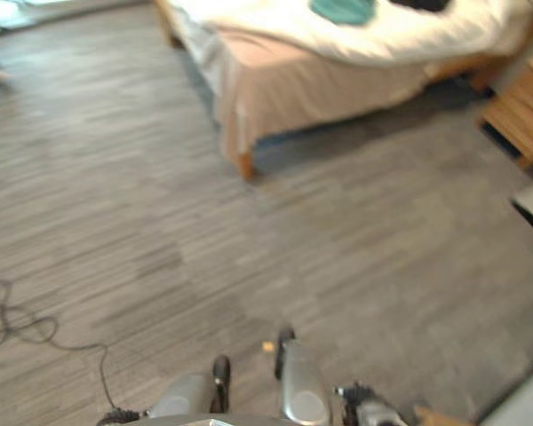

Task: Tidy up the quilt and then pick up the clothes from the bed and put them into the laundry hamper.

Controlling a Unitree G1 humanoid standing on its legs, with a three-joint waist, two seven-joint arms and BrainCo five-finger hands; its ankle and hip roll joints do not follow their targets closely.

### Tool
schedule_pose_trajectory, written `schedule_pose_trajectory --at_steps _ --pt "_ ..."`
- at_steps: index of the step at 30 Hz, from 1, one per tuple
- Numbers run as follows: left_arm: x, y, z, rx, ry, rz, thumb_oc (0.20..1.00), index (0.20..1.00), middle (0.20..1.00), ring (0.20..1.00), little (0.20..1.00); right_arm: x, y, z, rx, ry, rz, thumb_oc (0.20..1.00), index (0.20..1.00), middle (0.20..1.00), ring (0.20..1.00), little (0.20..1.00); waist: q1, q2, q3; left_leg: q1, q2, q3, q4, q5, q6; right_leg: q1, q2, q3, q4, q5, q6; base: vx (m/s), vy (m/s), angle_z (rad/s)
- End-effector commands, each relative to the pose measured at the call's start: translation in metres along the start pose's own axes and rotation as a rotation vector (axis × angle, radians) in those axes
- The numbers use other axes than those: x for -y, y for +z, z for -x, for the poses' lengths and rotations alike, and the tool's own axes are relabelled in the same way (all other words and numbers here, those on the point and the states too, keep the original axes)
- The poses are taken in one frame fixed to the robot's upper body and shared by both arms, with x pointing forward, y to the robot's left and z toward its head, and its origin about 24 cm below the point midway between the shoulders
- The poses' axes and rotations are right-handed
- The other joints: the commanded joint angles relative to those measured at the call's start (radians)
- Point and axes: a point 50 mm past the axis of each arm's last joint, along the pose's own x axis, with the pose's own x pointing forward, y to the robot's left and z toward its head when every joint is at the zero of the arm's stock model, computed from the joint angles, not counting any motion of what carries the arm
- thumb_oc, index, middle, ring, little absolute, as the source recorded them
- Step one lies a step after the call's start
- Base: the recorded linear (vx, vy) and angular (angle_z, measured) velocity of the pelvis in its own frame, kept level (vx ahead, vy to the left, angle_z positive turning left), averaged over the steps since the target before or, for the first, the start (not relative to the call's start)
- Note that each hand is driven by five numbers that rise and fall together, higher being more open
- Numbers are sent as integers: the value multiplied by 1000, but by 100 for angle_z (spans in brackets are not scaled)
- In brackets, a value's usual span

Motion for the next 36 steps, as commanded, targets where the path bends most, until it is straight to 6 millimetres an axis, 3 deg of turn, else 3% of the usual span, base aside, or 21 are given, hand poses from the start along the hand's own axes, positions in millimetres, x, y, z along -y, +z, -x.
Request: schedule_pose_trajectory --at_steps 1,4,6,7,9,10,11,13,15,16,18,21,23,24,26,27,30,31,32,33,36 --pt "2 -18 1 -30 2 -73 1000 1000 1000 1000 1000 1 -12 1 -42 16 14 1000 1000 1000 1000 1000 -26 -3 7 117 -82 -49 78 -137 22 23 -4 35 -186 278 19 474 -137 28" --pt "11 -34 4 -86 -7 -71 1000 1000 1000 1000 1000 6 -28 2 -117 0 113 1000 1000 1000 1000 1000 -48 28 -27 186 -41 -39 136 -130 -23 36 5 29 -116 242 -11 684 -200 41" --pt "13 -40 5 -87 -35 -109 1000 1000 1000 1000 1000 9 -42 3 -133 -17 143 1000 1000 1000 1000 1000 -62 48 -52 219 12 -38 203 -46 -62 45 22 28 -48 221 -42 645 -228 38" --pt "15 -42 6 -82 -51 -129 1000 1000 1000 1000 1000 11 -42 3 -112 -30 136 1000 1000 1000 1000 1000 -66 58 -64 214 42 -31 279 47 -86 68 38 15 -34 211 -61 454 -181 29" --pt "17 -43 6 -74 -54 -129 1000 1000 1000 1000 1000 12 -39 3 -89 -38 130 1000 1000 1000 1000 1000 -68 56 -74 198 57 -23 319 110 -98 85 44 9 -32 201 -73 369 -149 52" --pt "20 -42 7 -58 -55 -117 1000 1000 1000 1000 1000 13 -31 2 -66 -46 125 1000 1000 1000 1000 1000 -69 52 -80 169 81 -11 377 163 -108 115 58 7 -32 180 -92 521 -261 36" --pt "26 -34 8 -28 -62 -103 1000 1000 1000 1000 1000 19 -21 2 -27 -67 115 1000 1000 1000 1000 1000 -49 29 -75 4 80 -8 526 189 -103 174 62 15 -43 156 -124 502 -276 15" --pt "28 -24 7 -1 -60 -113 1000 1000 1000 1000 1000 24 -12 1 16 -86 87 1000 1000 1000 1000 1000 -10 14 -53 -175 18 -30 585 157 -80 226 59 16 -51 139 -128 392 -174 46" --pt "20 -21 6 -12 -27 -101 1000 1000 1000 1000 1000 24 10 1 112 -73 44 1000 1000 1000 1000 1000 43 -4 -26 -281 -23 -27 367 175 -61 286 74 35 -69 110 -122 589 -68 7" --pt "14 -25 4 -38 -16 -97 1000 1000 1000 1000 1000 20 19 1 141 -56 40 1000 1000 1000 1000 1000 77 -1 -15 -317 -12 -24 158 242 -78 328 99 39 -83 84 -121 613 20 -36" --pt "12 -37 5 -73 -14 -94 1000 1000 1000 1000 1000 17 20 1 127 -50 39 1000 1000 1000 1000 1000 124 10 -2 -381 -17 -62 -15 312 -98 390 119 63 -88 53 -127 695 98 -69" --pt "14 -50 6 -116 -19 -64 1000 1000 1000 1000 1000 13 21 0 121 -48 65 1000 1000 1000 1000 1000 152 14 -5 -366 -8 -77 -88 275 -92 444 89 76 -54 -15 -101 555 165 -79" --pt "12 -62 8 -159 2 -70 1000 1000 1000 1000 1000 9 20 0 123 -47 97 1000 1000 1000 1000 1000 175 13 -29 -329 0 -80 -78 247 -87 496 43 42 10 -72 -69 632 176 -159" --pt "5 -66 7 -164 26 -61 1000 1000 1000 1000 1000 1 14 1 125 -19 111 1000 1000 1000 1000 1000 185 10 -58 -285 10 -63 -47 241 -75 508 -10 -22 152 -74 -46 649 172 -108" --pt "-4 -61 5 -143 45 -35 1000 1000 1000 1000 1000 -5 12 2 152 -14 114 1000 1000 1000 1000 1000 179 22 -76 -220 8 -30 -53 225 -48 422 -78 -113 382 13 -28 650 210 -34" --pt "-10 -54 3 -123 57 1 1000 1000 1000 1000 1000 -12 21 4 203 -15 156 1000 1000 1000 1000 1000 186 38 -80 -160 0 -33 -66 205 -34 356 -171 -157 402 92 -37 427 131 -29" --pt "-18 -42 0 -80 66 12 1000 1000 1000 1000 1000 -19 34 6 252 -13 175 1000 1000 1000 1000 1000 177 41 -74 -125 -1 -60 -75 189 -38 327 -155 -161 251 37 -51 279 -119 -46" --pt "-21 -34 -1 -55 74 24 1000 1000 1000 1000 1000 -21 41 7 269 -13 184 1000 1000 1000 1000 1000 167 41 -70 -116 1 -70 -75 182 -41 306 -138 -142 170 32 -53 258 -363 29" --pt "-25 -16 -2 1 85 73 1000 1000 1000 1000 1000 -23 51 8 300 -19 209 1000 1000 1000 1000 1000 138 36 -62 -91 -6 -104 -101 170 -36 247 -113 -40 41 116 -38 202 -324 64" --pt "-25 -12 -3 13 85 86 1000 1000 1000 1000 1000 -23 52 8 304 -16 218 1000 1000 1000 1000 1000 134 36 -57 -82 -7 -109 -109 168 -35 244 -109 -23 29 128 -36 197 -359 115" --pt "-24 21 -2 136 80 102 1000 1000 1000 1000 1000 -26 57 8 324 -19 198 1000 1000 1000 1000 1000 86 31 -46 -47 -3 -213 -189 168 -27 216 -50 189 -85 192 2 173 -433 127"
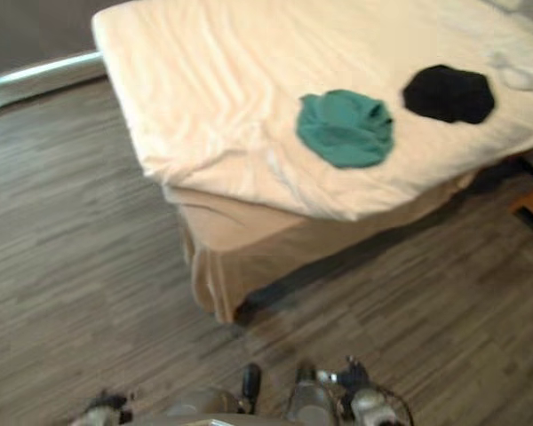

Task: Tidy up the quilt and then pick up the clothes from the bed and put them into the laundry hamper.

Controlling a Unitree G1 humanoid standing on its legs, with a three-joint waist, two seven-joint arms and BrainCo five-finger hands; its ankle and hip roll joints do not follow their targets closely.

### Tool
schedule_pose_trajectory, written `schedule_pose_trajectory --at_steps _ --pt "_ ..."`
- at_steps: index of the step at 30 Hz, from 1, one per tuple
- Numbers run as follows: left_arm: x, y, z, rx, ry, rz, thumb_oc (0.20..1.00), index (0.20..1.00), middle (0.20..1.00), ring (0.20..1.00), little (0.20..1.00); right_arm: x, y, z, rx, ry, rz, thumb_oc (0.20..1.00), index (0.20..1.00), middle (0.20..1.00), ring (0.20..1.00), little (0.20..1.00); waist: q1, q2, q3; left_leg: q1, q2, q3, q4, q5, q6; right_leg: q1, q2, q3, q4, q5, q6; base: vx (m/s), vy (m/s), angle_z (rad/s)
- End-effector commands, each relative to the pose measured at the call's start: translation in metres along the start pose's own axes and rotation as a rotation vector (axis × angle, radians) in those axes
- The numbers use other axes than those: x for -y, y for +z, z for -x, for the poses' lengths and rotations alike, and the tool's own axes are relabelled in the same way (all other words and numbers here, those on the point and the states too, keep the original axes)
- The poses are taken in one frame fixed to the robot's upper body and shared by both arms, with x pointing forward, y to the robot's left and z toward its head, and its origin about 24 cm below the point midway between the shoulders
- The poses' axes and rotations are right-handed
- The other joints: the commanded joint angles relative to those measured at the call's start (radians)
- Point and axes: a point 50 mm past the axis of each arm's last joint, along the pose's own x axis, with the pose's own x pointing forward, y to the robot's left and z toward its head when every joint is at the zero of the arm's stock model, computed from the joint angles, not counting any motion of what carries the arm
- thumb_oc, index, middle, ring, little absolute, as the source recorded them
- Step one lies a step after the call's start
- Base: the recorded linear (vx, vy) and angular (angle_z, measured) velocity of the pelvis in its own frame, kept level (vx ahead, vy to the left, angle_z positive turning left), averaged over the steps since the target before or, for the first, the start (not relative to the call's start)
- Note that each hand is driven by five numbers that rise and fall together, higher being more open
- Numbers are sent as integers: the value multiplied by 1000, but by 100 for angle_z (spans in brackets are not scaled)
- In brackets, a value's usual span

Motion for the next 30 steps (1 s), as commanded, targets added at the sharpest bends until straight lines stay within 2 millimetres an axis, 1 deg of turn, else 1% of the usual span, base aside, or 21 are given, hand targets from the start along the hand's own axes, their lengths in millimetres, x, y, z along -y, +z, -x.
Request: schedule_pose_trajectory --at_steps 1,2,4,5,8,10,11,12,13,15,16,18,19,20,21,22,23,24,25,28,30 --pt "-11 -21 1 -23 34 61 1000 1000 1000 1000 1000 -15 26 -1 71 12 -68 1000 1000 1000 1000 1000 -20 -44 60 -93 138 -2 -33 -41 -55 75 -86 148 -56 195 121 162 -417 187" --pt "-10 -20 1 -15 30 51 1000 1000 1000 1000 1000 -14 25 -2 60 11 -79 1000 1000 1000 1000 1000 -20 -46 58 -95 149 -11 -29 -42 -62 78 -80 157 -58 184 126 165 -407 176" --pt "-9 -24 3 -27 51 94 1000 1000 1000 1000 1000 -12 27 -3 45 26 -62 1000 1000 1000 1000 1000 -3 -56 55 -99 193 -11 -20 -37 -93 96 -93 111 -64 169 128 180 -525 139" --pt "-7 -29 4 -44 58 144 1000 1000 1000 1000 1000 -14 29 -3 46 39 -17 1000 1000 1000 1000 1000 7 -60 59 -107 231 -13 -5 -35 -118 96 -90 91 -44 149 122 137 -508 69" --pt "-5 -31 6 4 110 156 1000 1000 1000 1000 1000 -7 31 -5 40 -6 -25 1000 1000 1000 1000 1000 1 -49 68 -112 302 -16 14 -15 -155 97 -61 65 -9 99 87 129 -407 50" --pt "-3 -24 9 119 164 152 1000 1000 1000 1000 1000 5 20 -5 -12 -59 -95 1000 1000 1000 1000 1000 -25 -34 64 -116 352 49 37 -3 -175 105 -57 25 11 69 68 98 -238 127" --pt "-1 -15 11 183 184 156 1000 1000 1000 1000 1000 12 14 -5 -33 -83 -119 1000 1000 1000 1000 1000 -40 -28 61 -115 364 86 49 1 -181 112 -59 6 13 61 59 60 -100 100" --pt "-1 -5 13 257 209 155 1000 1000 1000 1000 1000 17 9 -5 -46 -97 -119 1000 1000 1000 1000 1000 -48 -22 56 -113 353 101 56 -6 -180 115 -58 -1 11 60 56 79 -54 64" --pt "-3 21 17 406 253 157 1000 1000 1000 1000 1000 25 -1 -4 -70 -117 -107 1000 1000 1000 1000 1000 -64 -9 45 -101 332 126 58 -20 -177 111 -54 -4 12 58 54 74 -8 36" --pt "-9 70 28 618 307 127 1000 1000 1000 1000 1000 35 -10 -3 -97 -138 -98 1000 1000 1000 1000 1000 -78 11 38 -97 325 131 54 -10 -187 108 -49 -3 9 61 47 54 44 -14" --pt "-11 84 32 665 319 121 1000 1000 1000 1000 1000 37 -12 -2 -100 -141 -92 1000 1000 1000 1000 1000 -81 18 37 -97 324 131 55 -7 -189 107 -46 2 8 61 44 37 91 -31" --pt "-25 133 53 864 367 36 1000 1000 1000 1000 1000 46 -18 -2 -113 -152 -65 1000 1000 1000 1000 1000 -96 50 33 -91 328 133 49 8 -195 102 -37 22 8 56 40 26 102 -26" --pt "-26 135 54 868 368 40 1000 1000 1000 1000 1000 46 -18 -1 -114 -152 -63 1000 1000 1000 1000 1000 -97 51 34 -89 328 134 48 9 -195 103 -36 23 9 55 40 41 114 -35" --pt "-39 174 75 1023 402 -49 1000 1000 1000 1000 1000 51 -23 0 -123 -152 -41 1000 1000 1000 1000 1000 -112 76 28 -82 331 139 40 21 -199 97 -33 42 9 51 41 39 85 -31" --pt "-40 177 77 1037 403 -54 1000 1000 1000 1000 1000 51 -24 0 -124 -151 -39 1000 1000 1000 1000 1000 -113 78 29 -80 331 141 39 22 -199 97 -32 44 10 51 41 91 161 -40" --pt "-49 202 93 1134 420 -117 1000 1000 1000 1000 1000 53 -29 1 -132 -146 -18 1000 1000 1000 1000 1000 -127 95 23 -74 331 148 36 29 -202 95 -32 60 5 51 41 71 102 -34" --pt "-51 205 96 1149 421 -126 1000 1000 1000 1000 1000 53 -29 1 -134 -145 -16 1000 1000 1000 1000 1000 -130 98 23 -72 332 150 35 32 -203 95 -32 62 4 52 41 106 130 -38" --pt "-54 218 104 1193 422 -150 1000 1000 1000 1000 1000 54 -32 2 -139 -143 -7 1000 1000 1000 1000 1000 -142 108 20 -68 335 162 34 37 -205 95 -32 70 0 53 43 144 126 -34" --pt "-58 236 117 1261 429 -203 1000 1000 1000 1000 1000 56 -38 4 -150 -140 17 1000 1000 1000 1000 1000 -169 127 16 -59 336 185 31 40 -207 90 -36 88 -5 56 49 176 146 -30" --pt "-55 254 127 1319 445 -249 1000 1000 1000 1000 1000 60 -44 6 -156 -135 82 1000 1000 1000 1000 1000 -215 159 21 -48 336 216 27 45 -211 80 -41 129 -14 62 57 191 138 -45" --pt "-53 264 132 1339 460 -247 1000 1000 1000 1000 1000 66 -42 5 -136 -140 126 1000 1000 1000 1000 1000 -248 177 41 -40 331 241 18 47 -213 58 -50 155 -19 73 64 95 149 -48"
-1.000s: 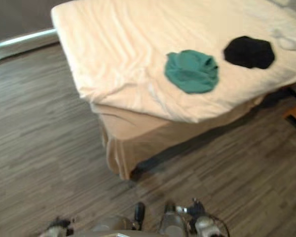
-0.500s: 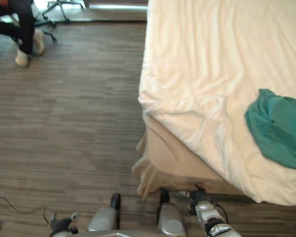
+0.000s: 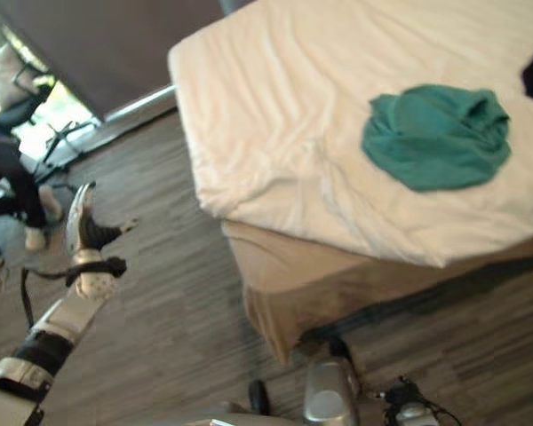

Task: Tidy up the quilt and then pick up the clothes from the bed and put them into the laundry hamper.

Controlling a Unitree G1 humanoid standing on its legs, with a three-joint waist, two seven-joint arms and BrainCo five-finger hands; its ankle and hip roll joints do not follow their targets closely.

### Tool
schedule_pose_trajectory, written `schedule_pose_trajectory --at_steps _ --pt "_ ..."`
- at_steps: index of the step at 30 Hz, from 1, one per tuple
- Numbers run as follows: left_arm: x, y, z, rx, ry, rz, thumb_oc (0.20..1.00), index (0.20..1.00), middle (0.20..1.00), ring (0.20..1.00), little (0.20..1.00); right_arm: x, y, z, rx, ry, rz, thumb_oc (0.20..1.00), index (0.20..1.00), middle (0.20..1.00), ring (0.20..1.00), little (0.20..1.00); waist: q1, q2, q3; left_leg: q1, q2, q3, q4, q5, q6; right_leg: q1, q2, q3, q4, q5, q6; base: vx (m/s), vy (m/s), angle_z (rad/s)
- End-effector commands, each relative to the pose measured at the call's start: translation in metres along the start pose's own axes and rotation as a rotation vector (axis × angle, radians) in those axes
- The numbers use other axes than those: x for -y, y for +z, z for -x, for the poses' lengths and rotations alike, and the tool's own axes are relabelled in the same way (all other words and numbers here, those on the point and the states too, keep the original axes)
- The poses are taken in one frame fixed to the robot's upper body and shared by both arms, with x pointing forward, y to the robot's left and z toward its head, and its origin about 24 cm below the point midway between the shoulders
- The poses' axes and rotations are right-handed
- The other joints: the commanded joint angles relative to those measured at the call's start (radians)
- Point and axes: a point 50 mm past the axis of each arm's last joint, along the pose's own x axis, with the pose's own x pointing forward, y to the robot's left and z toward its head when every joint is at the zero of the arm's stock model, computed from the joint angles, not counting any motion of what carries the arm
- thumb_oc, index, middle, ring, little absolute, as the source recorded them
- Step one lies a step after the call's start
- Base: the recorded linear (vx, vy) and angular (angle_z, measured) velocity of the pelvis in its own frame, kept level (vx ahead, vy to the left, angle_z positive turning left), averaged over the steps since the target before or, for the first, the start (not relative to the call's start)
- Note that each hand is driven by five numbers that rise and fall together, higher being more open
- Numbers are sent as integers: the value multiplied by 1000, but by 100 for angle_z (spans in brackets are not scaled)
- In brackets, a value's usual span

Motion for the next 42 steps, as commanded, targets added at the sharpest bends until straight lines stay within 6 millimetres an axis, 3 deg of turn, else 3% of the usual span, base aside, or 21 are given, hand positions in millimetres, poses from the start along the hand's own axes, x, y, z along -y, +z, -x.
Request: schedule_pose_trajectory --at_steps 1,4,6,10,11,13,16,20,25,27,30,32,35,36,37,38,39,42 --pt "-10 7 -14 51 50 -69 1000 1000 1000 1000 1000 -4 16 0 93 19 103 1000 1000 1000 1000 1000 -51 -53 45 -26 43 -51 25 124 -76 142 -57 22 -236 100 31 46 168 -64" --pt "-16 15 -32 103 116 -148 1000 1000 1000 1000 1000 7 29 -2 159 -1 125 1000 1000 1000 1000 1000 -97 -46 90 -42 39 -7 0 122 -83 73 -65 45 -244 122 42 5 87 -67" --pt "-30 23 -48 148 194 -204 1000 1000 1000 1000 1000 12 37 -2 189 -15 97 1000 1000 1000 1000 1000 -121 -58 118 -72 34 17 -12 112 -85 15 -69 54 -250 140 48 -18 6 -64" --pt "-30 24 -49 153 198 -207 1000 1000 1000 1000 1000 12 37 -3 190 -16 95 1000 1000 1000 1000 1000 -120 -59 118 -76 34 20 -11 111 -85 10 -69 55 -250 141 49 -17 -41 -43" --pt "-60 49 -73 271 338 -282 1000 1000 1000 1000 1000 11 37 -3 200 -3 63 1000 1000 1000 1000 1000 -143 -99 150 -141 31 37 4 90 -82 -69 -71 54 -240 163 54 -83 -329 -17" --pt "-90 90 -91 428 461 -333 1000 1000 1000 1000 1000 -1 26 -1 195 30 44 1000 1000 1000 1000 1000 -148 -139 170 -212 36 36 35 71 -79 -129 -68 43 -218 173 52 -76 -389 -35" --pt "-112 126 -100 553 543 -352 1000 1000 1000 1000 1000 -11 19 2 198 73 45 1000 1000 1000 1000 1000 -152 -161 180 -260 44 32 69 65 -82 -164 -67 29 -199 174 51 -2 -160 -11" --pt "-131 155 -103 657 586 -343 1000 1000 1000 1000 1000 -21 23 5 251 94 130 1000 1000 1000 1000 1000 -154 -174 185 -291 55 31 103 55 -84 -183 -69 14 -187 173 50 26 -86 -13" --pt "-135 168 -105 689 538 -297 1000 1000 1000 1000 1000 -23 27 6 259 105 112 1000 1000 1000 1000 1000 -154 -176 191 -305 61 24 132 52 -84 -183 -69 6 -173 164 47 31 -29 -7" --pt "-128 172 -108 686 427 -273 1000 1000 1000 1000 1000 -20 31 5 256 107 91 1000 1000 1000 1000 1000 -155 -177 196 -318 62 20 152 46 -83 -179 -72 5 -169 159 45 44 5 -1" --pt "-113 165 -114 576 206 -272 1000 1000 1000 1000 1000 -17 37 4 266 103 81 1000 1000 1000 1000 1000 -153 -174 201 -328 62 17 166 41 -81 -176 -75 3 -167 155 45 0 0 0" --pt "-90 149 -115 492 27 -317 1000 1000 1000 1000 1000 -15 46 4 284 101 74 1000 1000 1000 1000 1000 -155 -171 209 -337 60 18 176 35 -80 -175 -78 1 -163 153 48 14 51 2" --pt "-72 133 -114 407 -149 -354 1000 1000 1000 1000 1000 -10 52 4 300 96 70 1000 1000 1000 1000 1000 -160 -167 218 -343 56 18 183 30 -78 -176 -81 3 -160 151 50 4 65 2" --pt "-61 126 -111 387 -229 -389 928 928 928 928 928 -7 56 3 307 89 67 1000 1000 1000 1000 1000 -164 -165 224 -348 53 16 188 29 -78 -178 -83 6 -157 152 52 5 88 6" --pt "-52 121 -109 377 -279 -425 533 533 533 533 533 -5 59 3 311 83 63 1000 1000 1000 1000 1000 -168 -162 227 -349 49 16 186 28 -77 -179 -83 9 -158 152 52 11 111 11" --pt "-42 116 -106 376 -327 -466 200 200 200 200 200 -3 63 3 315 76 57 1000 1000 1000 1000 1000 -174 -161 232 -350 47 19 184 29 -76 -179 -84 12 -157 151 52 21 128 10" --pt "-33 112 -104 364 -359 -437 200 200 200 200 200 0 67 3 324 70 51 1000 1000 1000 1000 1000 -182 -160 234 -350 46 26 180 30 -76 -179 -84 18 -159 150 52 23 121 4" --pt "-29 114 -103 377 -352 -415 200 200 200 200 200 -1 69 3 333 72 53 1000 1000 1000 1000 1000 -185 -160 235 -348 46 32 173 33 -76 -179 -84 22 -160 149 51 -2 54 -7"
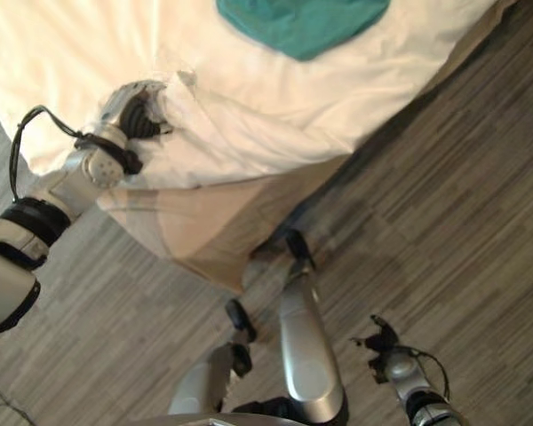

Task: Tidy up the quilt and then pick up the clothes from the bed and put them into the laundry hamper.

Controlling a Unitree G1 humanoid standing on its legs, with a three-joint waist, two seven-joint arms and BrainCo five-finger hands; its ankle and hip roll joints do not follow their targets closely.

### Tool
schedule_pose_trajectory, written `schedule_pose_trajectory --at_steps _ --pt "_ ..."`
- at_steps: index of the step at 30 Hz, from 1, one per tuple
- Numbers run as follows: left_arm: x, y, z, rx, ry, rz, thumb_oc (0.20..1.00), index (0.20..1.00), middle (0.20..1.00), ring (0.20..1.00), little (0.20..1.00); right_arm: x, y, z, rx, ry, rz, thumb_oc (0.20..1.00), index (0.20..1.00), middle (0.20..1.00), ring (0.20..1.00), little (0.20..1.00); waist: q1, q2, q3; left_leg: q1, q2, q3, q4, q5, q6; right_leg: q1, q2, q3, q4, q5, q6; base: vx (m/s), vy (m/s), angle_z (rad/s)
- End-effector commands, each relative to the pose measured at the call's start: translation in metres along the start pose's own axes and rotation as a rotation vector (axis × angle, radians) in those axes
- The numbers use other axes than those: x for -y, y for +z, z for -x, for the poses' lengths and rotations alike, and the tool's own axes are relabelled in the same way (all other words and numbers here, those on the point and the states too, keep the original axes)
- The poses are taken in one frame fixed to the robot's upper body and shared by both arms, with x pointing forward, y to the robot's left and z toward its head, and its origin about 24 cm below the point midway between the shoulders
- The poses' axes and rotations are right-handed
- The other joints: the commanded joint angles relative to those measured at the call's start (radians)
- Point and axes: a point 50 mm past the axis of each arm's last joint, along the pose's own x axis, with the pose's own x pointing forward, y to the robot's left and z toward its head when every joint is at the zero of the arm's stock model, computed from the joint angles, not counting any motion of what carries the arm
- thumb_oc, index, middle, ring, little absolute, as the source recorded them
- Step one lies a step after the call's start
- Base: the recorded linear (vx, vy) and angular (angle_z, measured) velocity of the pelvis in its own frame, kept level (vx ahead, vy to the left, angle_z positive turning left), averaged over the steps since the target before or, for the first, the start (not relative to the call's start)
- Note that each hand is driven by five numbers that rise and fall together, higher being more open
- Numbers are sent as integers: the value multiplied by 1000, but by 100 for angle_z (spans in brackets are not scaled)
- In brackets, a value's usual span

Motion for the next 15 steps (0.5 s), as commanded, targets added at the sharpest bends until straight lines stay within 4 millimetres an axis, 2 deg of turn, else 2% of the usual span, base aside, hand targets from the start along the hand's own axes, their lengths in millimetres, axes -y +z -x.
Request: schedule_pose_trajectory --at_steps 1,3,7,10,11,13,15 --pt "22 -21 18 -43 -64 22 200 200 200 200 200 -18 -13 7 -25 44 7 1000 1000 1000 1000 1000 -31 -69 -29 -161 91 -55 144 35 -40 120 -53 -21 -81 -47 21 -31 21 -11" --pt "20 -10 17 18 -4 37 200 200 200 200 200 -23 -14 9 -33 45 -2 1000 1000 1000 1000 1000 -26 -72 -30 -160 92 -61 137 37 -40 123 -48 -22 -78 -52 18 -46 12 -6" --pt "-2 19 18 218 214 123 200 200 200 200 200 -32 -27 14 -75 21 0 1000 1000 1000 1000 1000 -1 -70 -40 -142 92 -82 116 46 -39 154 -38 -30 -81 -63 11 -41 4 7" --pt "-17 39 27 348 302 167 200 200 200 200 200 -37 -36 17 -115 3 4 1000 1000 1000 1000 1000 32 -65 -55 -125 94 -100 100 51 -40 191 -37 -42 -101 -66 7 -37 9 24" --pt "-21 48 36 417 323 203 200 200 200 200 200 -38 -40 18 -139 -9 1 1000 1000 1000 1000 1000 58 -62 -67 -118 94 -112 90 56 -40 209 -36 -50 -116 -64 5 -85 12 36" --pt "-14 56 60 479 269 276 200 200 200 200 200 -38 -44 19 -178 -23 -13 1000 1000 1000 1000 1000 117 -62 -85 -103 90 -150 72 62 -41 257 -35 -82 -146 -63 3 -127 10 30" --pt "5 56 76 463 171 337 200 200 200 200 200 -39 -43 18 -190 -34 -18 1000 1000 1000 1000 1000 161 -69 -93 -93 87 -178 55 67 -41 288 -38 -111 -168 -60 2 -133 20 55"
